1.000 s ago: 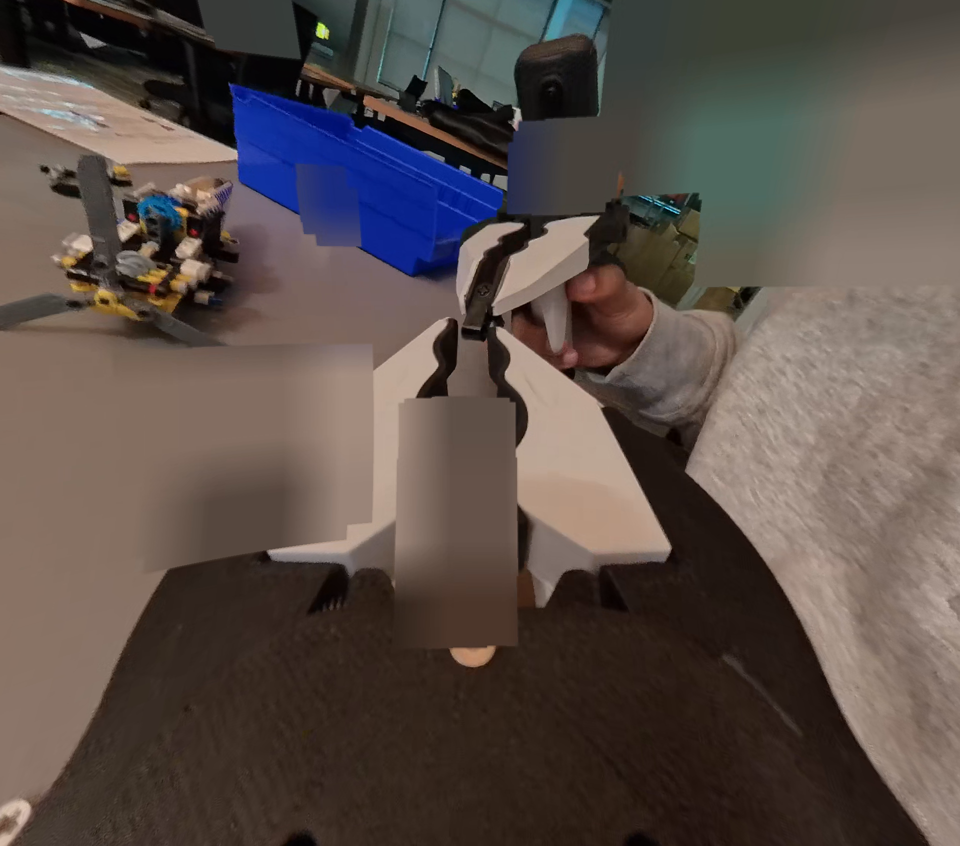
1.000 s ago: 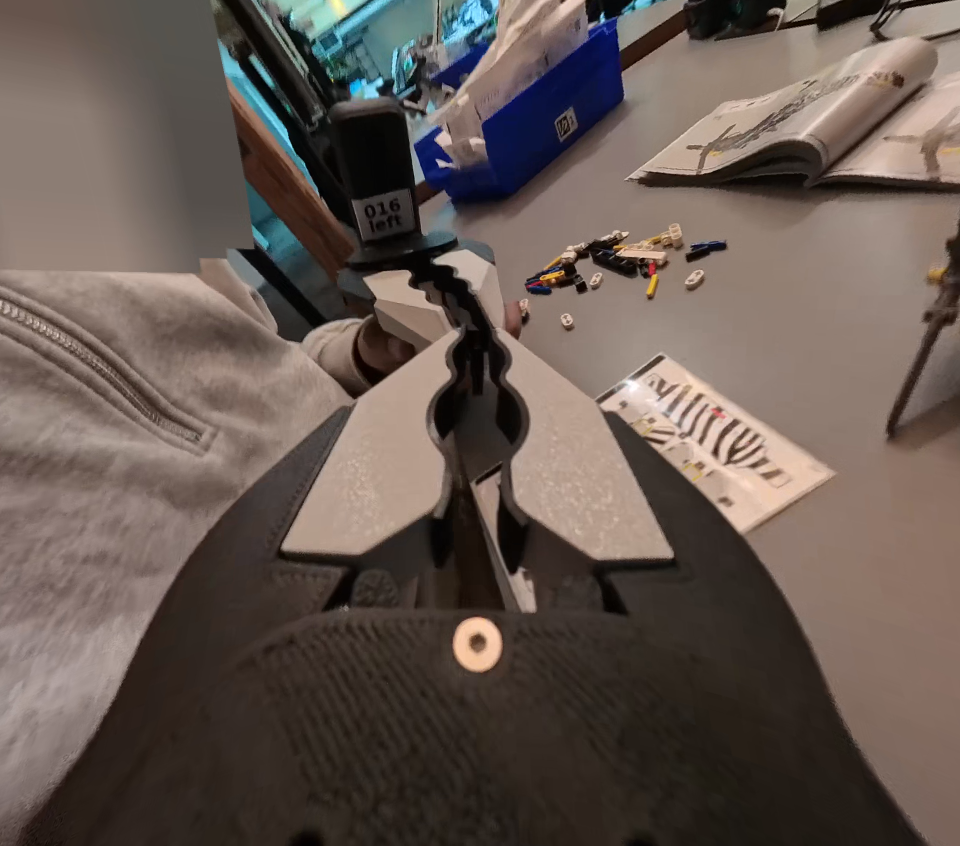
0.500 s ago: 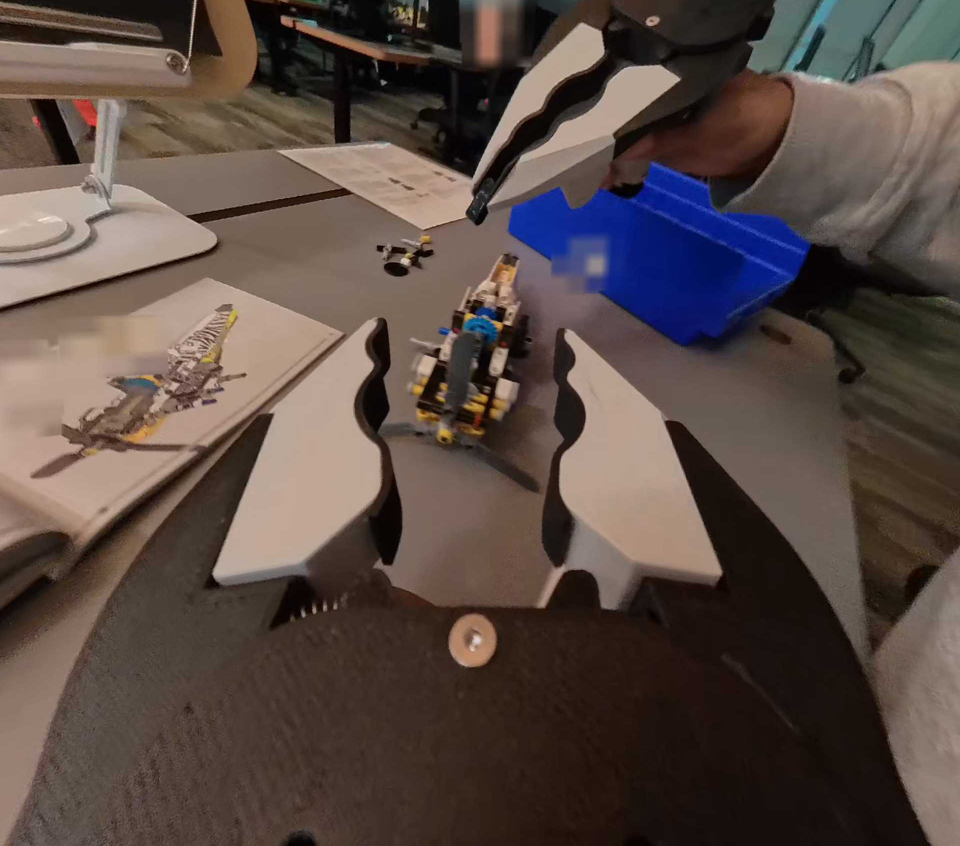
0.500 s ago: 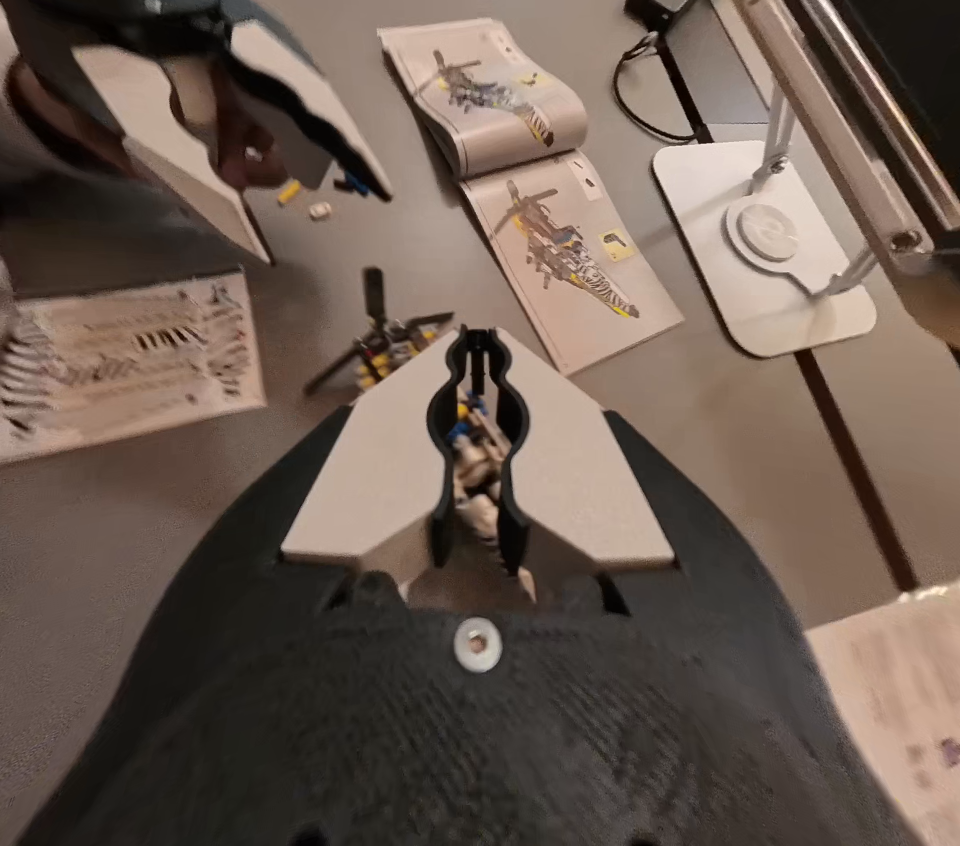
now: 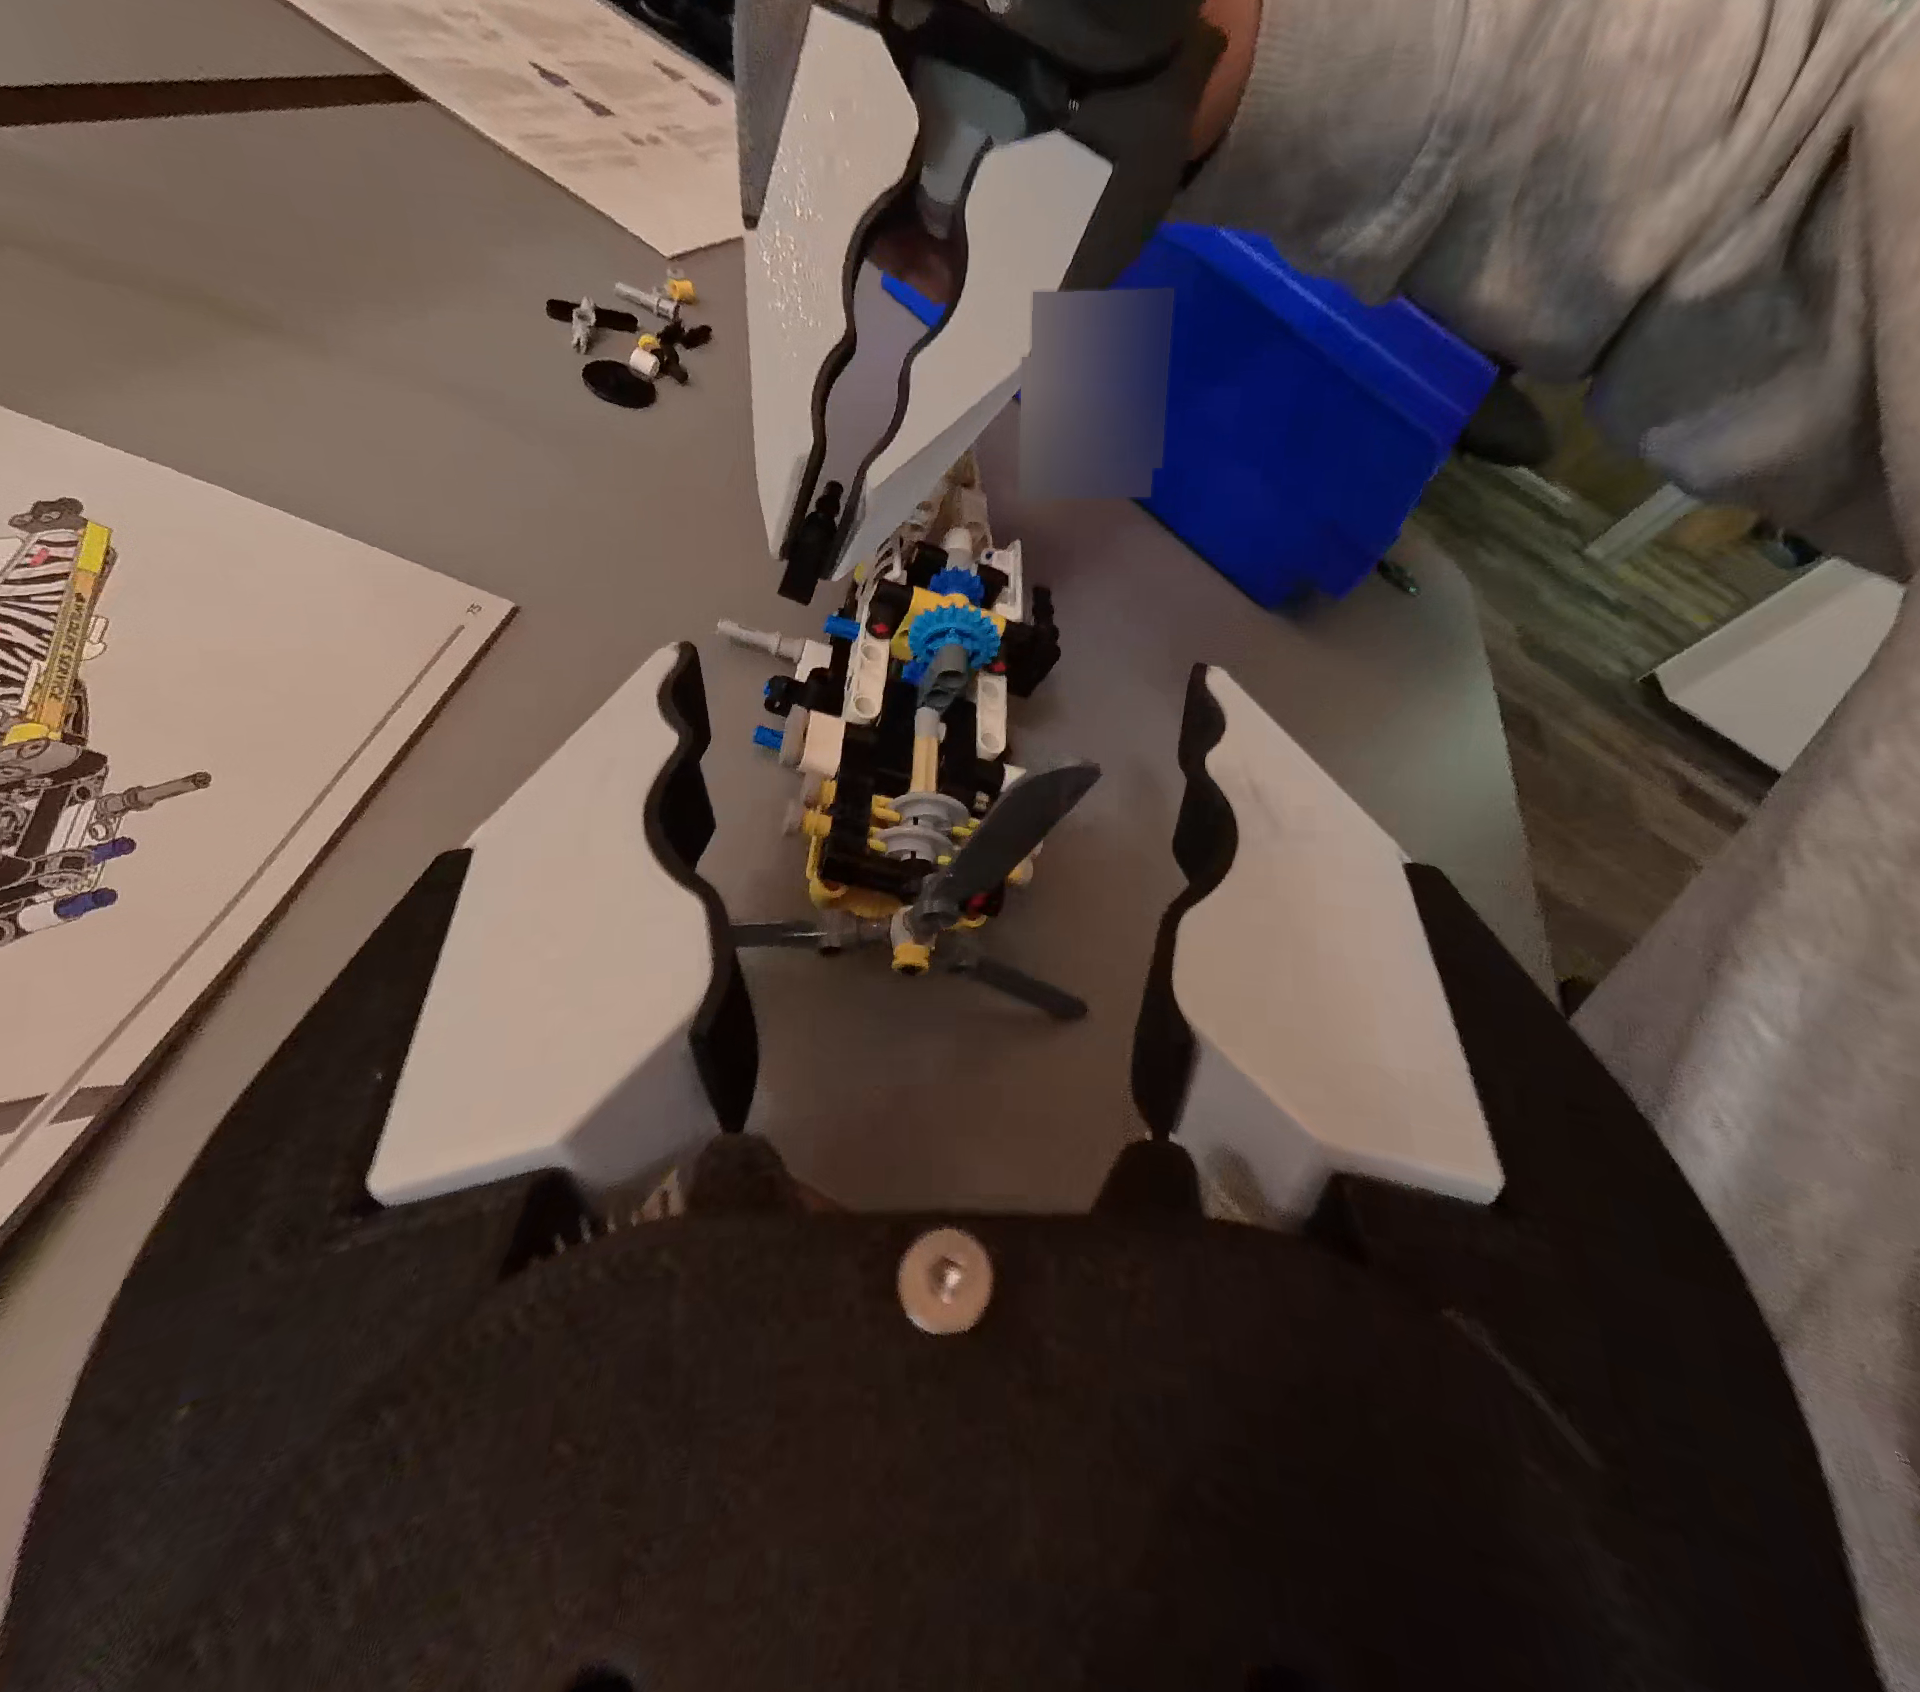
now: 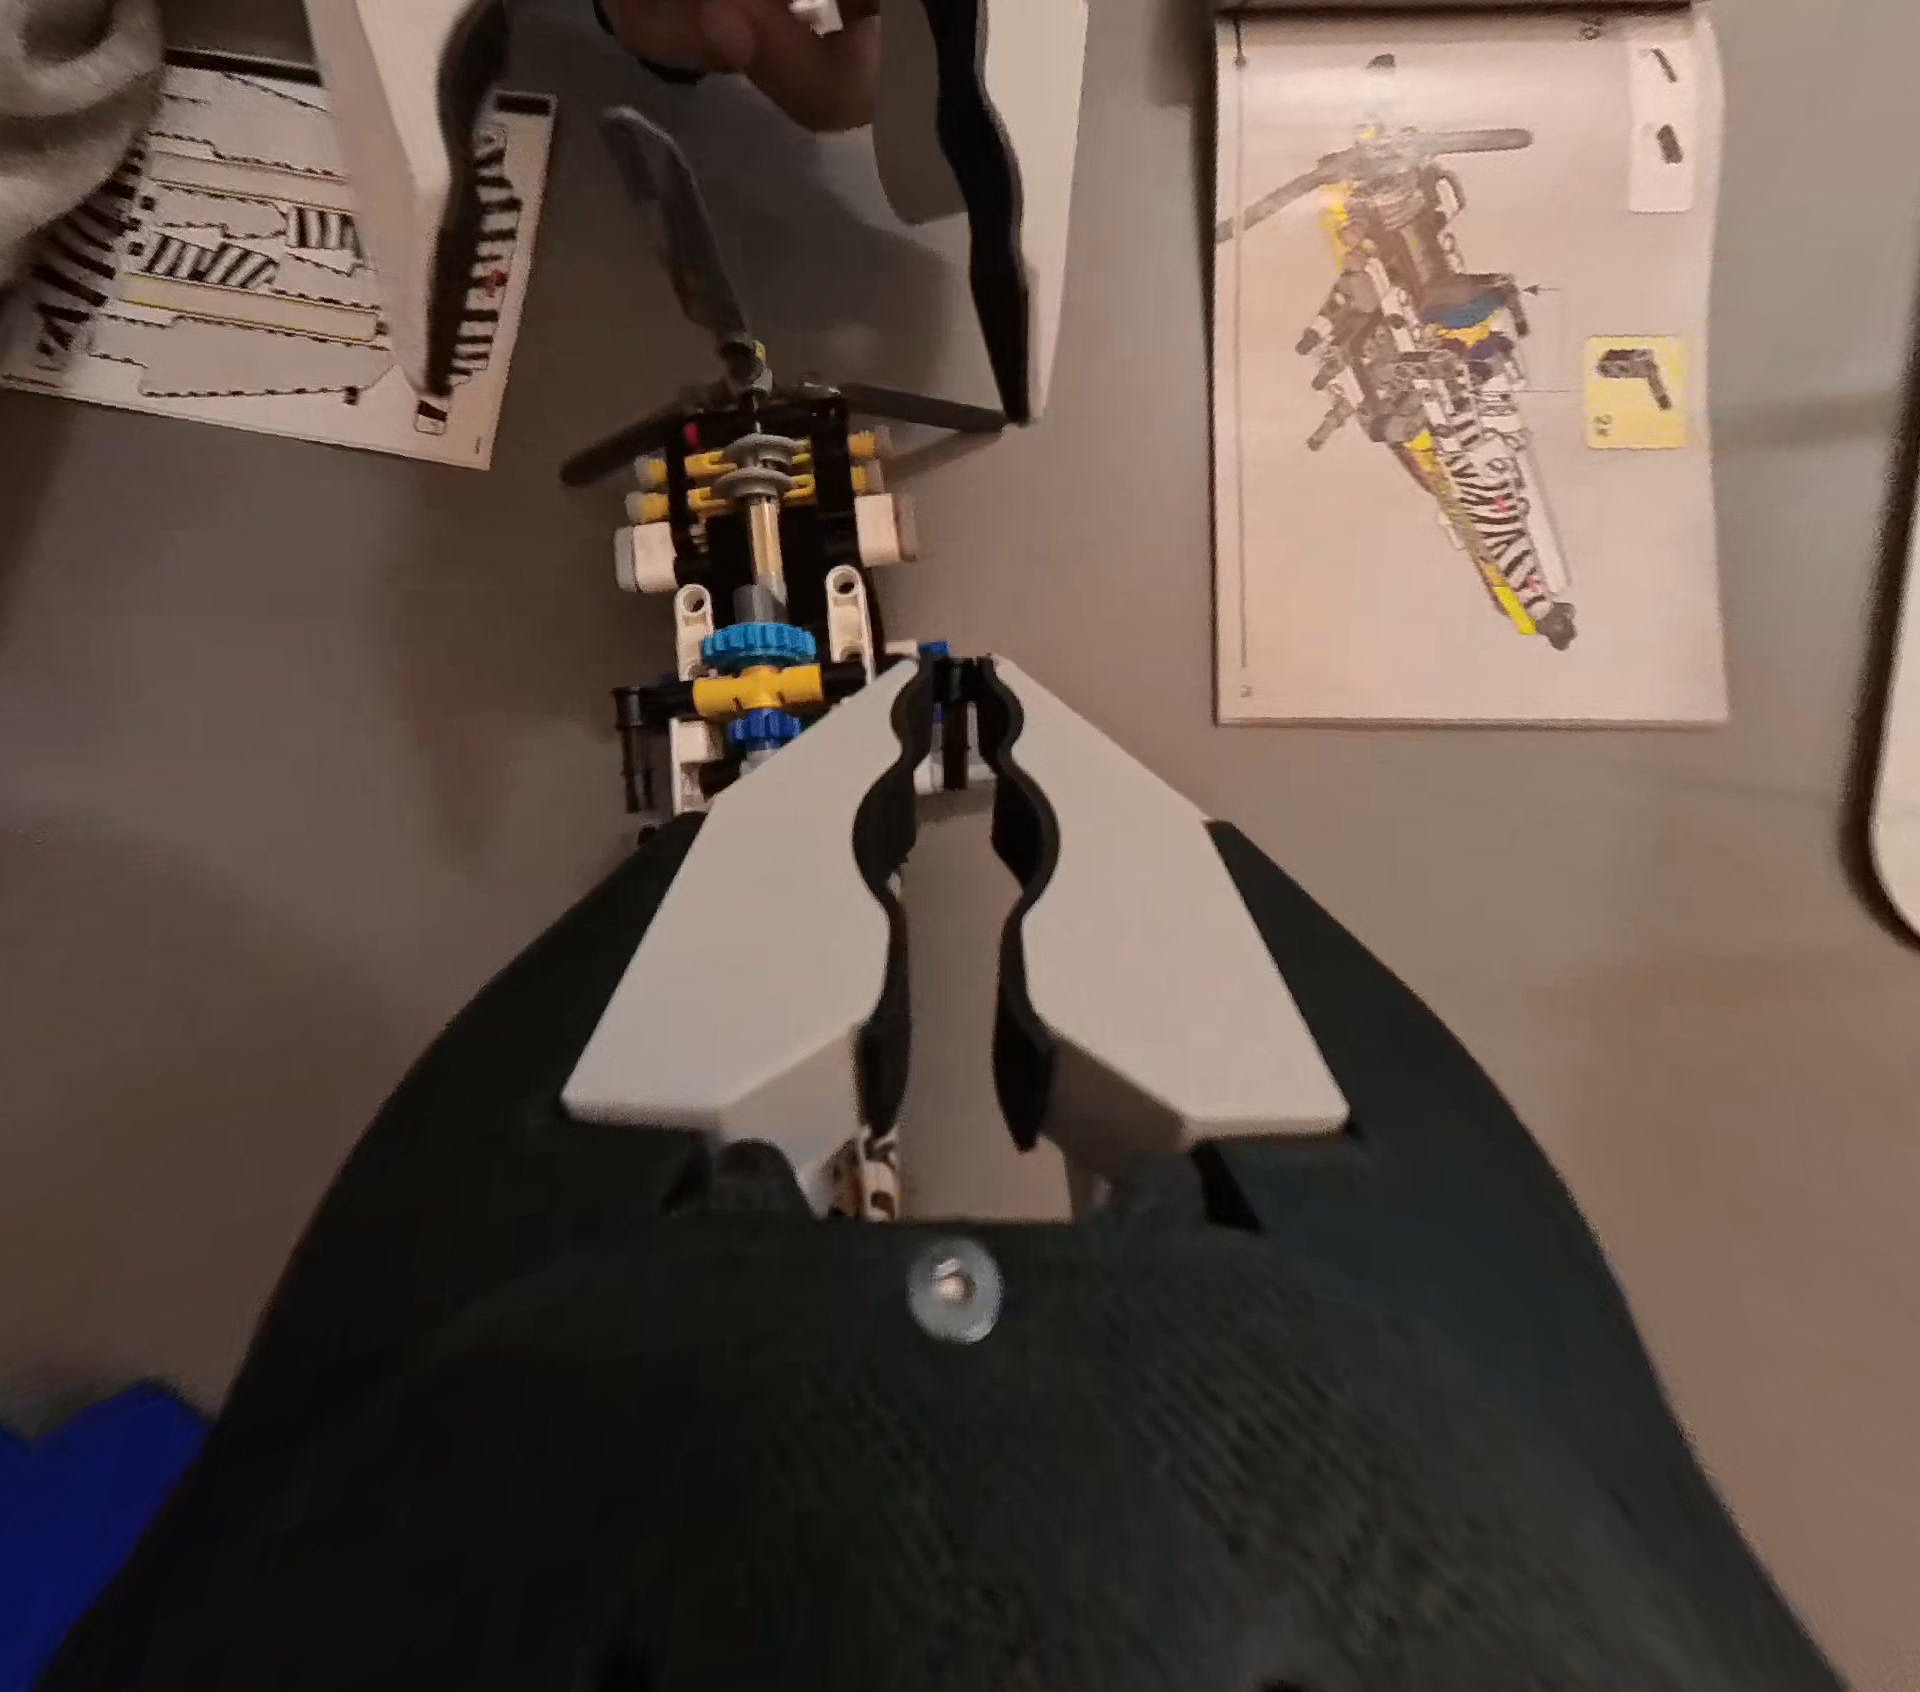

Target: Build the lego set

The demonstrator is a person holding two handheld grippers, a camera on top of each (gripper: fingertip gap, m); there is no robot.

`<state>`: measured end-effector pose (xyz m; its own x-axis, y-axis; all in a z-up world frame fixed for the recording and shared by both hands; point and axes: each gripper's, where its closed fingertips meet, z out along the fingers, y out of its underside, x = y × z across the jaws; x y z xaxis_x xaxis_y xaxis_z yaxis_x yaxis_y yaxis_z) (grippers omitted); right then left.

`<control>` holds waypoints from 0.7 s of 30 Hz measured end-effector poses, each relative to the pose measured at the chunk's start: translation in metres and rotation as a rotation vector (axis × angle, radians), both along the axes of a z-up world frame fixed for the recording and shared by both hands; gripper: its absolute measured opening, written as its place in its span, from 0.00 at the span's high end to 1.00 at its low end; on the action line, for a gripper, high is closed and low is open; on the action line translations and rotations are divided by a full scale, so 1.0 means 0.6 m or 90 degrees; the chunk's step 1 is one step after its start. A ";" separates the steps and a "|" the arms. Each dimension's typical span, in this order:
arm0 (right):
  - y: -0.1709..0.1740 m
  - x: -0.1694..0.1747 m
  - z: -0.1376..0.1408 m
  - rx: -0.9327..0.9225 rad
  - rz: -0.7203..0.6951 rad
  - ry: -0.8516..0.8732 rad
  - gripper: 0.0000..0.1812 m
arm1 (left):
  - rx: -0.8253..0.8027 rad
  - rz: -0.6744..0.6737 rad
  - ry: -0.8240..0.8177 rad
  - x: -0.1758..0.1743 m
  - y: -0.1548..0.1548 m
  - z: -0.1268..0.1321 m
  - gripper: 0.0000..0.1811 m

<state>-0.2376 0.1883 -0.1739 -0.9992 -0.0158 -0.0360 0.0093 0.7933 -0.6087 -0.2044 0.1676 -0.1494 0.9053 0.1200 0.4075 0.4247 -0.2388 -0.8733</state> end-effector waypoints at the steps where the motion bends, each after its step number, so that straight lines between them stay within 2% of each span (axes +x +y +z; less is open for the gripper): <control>1: -0.002 0.002 -0.001 -0.003 0.007 -0.014 0.97 | -0.012 -0.001 0.004 0.000 0.002 -0.006 0.51; 7: 0.001 0.008 -0.017 0.020 0.034 -0.045 0.97 | -0.062 -0.002 0.005 -0.001 0.012 -0.030 0.50; 13: 0.002 0.013 -0.012 0.009 0.032 -0.087 0.97 | -0.128 -0.005 0.025 -0.001 0.024 -0.056 0.50; 21: 0.004 0.023 -0.004 -0.003 0.026 -0.120 0.97 | -0.145 -0.002 0.007 -0.004 0.024 -0.068 0.52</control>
<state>-0.2236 0.1909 -0.1763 -0.9734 -0.0575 -0.2218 0.0907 0.7922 -0.6035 -0.2066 0.1823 -0.1901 0.9099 0.2044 0.3610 0.4148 -0.4315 -0.8011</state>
